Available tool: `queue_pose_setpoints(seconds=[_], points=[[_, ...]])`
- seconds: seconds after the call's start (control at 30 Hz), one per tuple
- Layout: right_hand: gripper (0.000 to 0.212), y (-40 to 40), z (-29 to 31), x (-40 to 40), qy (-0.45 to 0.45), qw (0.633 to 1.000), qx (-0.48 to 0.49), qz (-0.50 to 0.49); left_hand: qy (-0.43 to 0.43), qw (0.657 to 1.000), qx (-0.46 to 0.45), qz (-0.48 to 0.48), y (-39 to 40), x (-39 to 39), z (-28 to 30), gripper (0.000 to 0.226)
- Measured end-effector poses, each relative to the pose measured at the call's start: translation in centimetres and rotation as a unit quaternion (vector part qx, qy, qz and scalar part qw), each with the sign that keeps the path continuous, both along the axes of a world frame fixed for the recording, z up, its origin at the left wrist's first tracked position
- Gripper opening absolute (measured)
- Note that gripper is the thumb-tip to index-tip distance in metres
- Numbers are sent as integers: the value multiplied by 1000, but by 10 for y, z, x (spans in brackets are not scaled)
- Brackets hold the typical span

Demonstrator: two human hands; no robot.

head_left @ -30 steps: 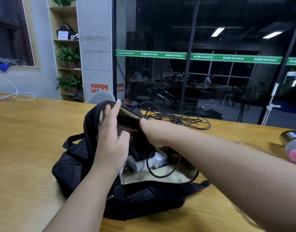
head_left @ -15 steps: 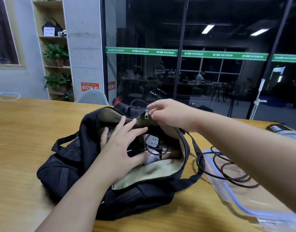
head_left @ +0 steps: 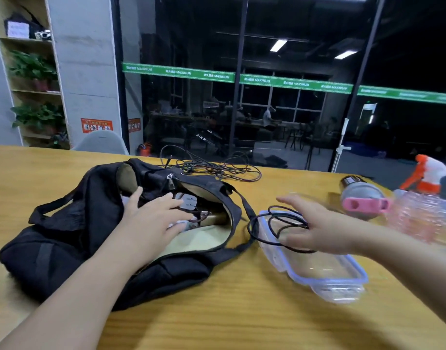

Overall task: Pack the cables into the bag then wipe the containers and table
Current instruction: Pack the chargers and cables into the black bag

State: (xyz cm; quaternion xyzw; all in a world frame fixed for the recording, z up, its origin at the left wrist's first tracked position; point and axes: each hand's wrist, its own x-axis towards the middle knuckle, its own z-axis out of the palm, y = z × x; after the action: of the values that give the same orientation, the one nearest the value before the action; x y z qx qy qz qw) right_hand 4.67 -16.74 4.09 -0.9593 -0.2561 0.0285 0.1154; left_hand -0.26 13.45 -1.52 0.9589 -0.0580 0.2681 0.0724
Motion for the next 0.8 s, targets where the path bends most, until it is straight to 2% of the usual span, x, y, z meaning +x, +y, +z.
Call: queue_pose_setpoints(seconds=[0.1,0.2,0.3,0.4,0.47,0.53,0.63,0.7,0.8], points=[[114,-12,-18,13,54,995,-81,-25,6,1000,6,11,2,2,-2,73],[120,-11,-19,24,76,992,-98,-32,31,999,5,30,-1,2,0,64],[120,-4,-10,32,82,989,-118,-26,40,999,7,36,-3,0,2,62],[119,-1,-3,40,107,982,-152,-38,32,999,-7,29,-2,-1,2,80],[116,-1,1,44,145,978,-144,-48,28,999,-14,28,-1,-1,2,84],[112,-1,2,46,154,976,-144,-52,25,999,-15,26,-2,-1,1,79],[107,0,3,48,122,979,-156,-56,30,999,-27,21,-1,-1,0,60],[103,2,4,48,114,978,-165,-58,27,999,-33,16,-1,-2,1,57],[88,7,8,46,115,976,-175,-58,22,999,-47,14,-1,-1,1,43]])
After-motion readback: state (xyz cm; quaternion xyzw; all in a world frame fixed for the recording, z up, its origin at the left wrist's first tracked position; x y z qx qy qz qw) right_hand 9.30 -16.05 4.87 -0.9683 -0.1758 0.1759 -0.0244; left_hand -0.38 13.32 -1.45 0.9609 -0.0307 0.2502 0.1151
